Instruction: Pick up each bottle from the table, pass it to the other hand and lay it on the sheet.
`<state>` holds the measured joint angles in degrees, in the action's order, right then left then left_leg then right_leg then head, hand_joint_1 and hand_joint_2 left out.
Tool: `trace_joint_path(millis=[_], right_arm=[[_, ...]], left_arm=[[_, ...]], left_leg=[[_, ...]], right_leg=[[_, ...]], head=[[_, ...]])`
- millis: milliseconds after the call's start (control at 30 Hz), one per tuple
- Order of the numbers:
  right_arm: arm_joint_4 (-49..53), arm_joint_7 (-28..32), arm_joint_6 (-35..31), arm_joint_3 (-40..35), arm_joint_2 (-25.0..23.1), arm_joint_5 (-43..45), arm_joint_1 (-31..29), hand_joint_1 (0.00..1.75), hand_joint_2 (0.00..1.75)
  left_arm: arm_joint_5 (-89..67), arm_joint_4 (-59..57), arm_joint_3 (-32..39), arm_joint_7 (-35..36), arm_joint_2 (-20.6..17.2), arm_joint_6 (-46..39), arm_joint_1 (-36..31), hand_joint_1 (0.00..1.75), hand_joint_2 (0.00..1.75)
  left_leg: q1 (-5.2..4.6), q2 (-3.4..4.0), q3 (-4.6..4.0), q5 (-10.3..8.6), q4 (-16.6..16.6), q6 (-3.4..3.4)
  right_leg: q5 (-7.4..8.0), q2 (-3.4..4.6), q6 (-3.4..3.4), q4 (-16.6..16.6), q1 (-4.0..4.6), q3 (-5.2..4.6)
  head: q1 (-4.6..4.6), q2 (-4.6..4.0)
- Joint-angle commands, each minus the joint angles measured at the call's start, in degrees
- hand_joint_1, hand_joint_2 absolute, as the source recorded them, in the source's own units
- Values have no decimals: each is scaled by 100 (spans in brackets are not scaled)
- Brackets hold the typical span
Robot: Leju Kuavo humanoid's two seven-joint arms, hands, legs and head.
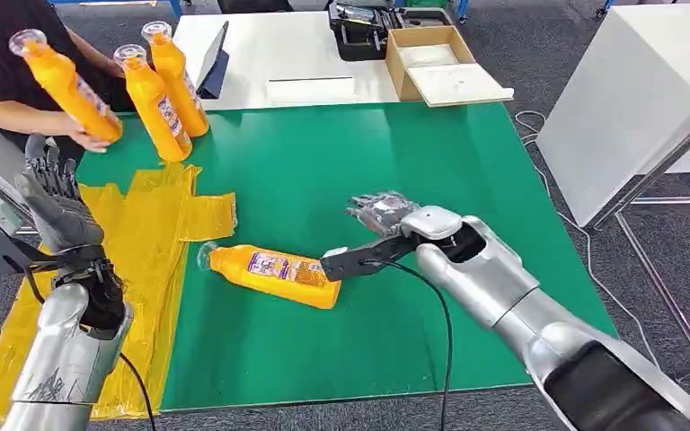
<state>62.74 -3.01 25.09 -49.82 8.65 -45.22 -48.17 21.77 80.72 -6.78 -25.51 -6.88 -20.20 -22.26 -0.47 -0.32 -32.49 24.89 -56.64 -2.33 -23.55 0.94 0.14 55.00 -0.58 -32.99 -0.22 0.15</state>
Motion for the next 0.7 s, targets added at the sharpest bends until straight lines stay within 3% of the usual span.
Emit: trace_joint_path(millis=[33,133,267,300,500,700], right_arm=[[1190,-245,-166,968,307,-18,137,0,0],[899,-270,-362,992,107,-51,174,0,0],[-130,-472,-886,994,-501,-76,90,0,0],[-437,-500,-992,1010,-683,-48,62,0,175],[-2391,-476,-1375,846,-1788,-36,-359,0,175],[-2841,-515,-1401,820,-2033,-58,-528,0,175]], left_arm=[[32,-152,-72,80,-40,110,-236,0,0],[33,-173,-135,84,0,120,-290,0,0],[26,-411,-354,157,113,198,-595,0,0],[21,-488,-416,191,139,200,-674,0,0],[27,-657,-617,236,251,169,-898,0,0],[-37,-575,-666,287,337,126,-927,0,0]], left_leg=[[1,-14,-4,3,-7,20],[6,-10,1,1,-2,16],[6,-9,7,4,-6,28],[7,-2,5,2,-3,19],[10,11,8,2,0,19],[13,1,2,2,-3,15]], right_leg=[[-8,-24,-5,7,1,1],[-3,-17,-5,-1,4,3],[-7,-23,-9,5,4,9],[-2,-10,-7,2,5,3],[0,2,-7,3,4,1],[-4,-5,-4,5,5,-2]], head=[[0,0],[0,0],[0,0],[0,0],[0,0],[-2,0]])
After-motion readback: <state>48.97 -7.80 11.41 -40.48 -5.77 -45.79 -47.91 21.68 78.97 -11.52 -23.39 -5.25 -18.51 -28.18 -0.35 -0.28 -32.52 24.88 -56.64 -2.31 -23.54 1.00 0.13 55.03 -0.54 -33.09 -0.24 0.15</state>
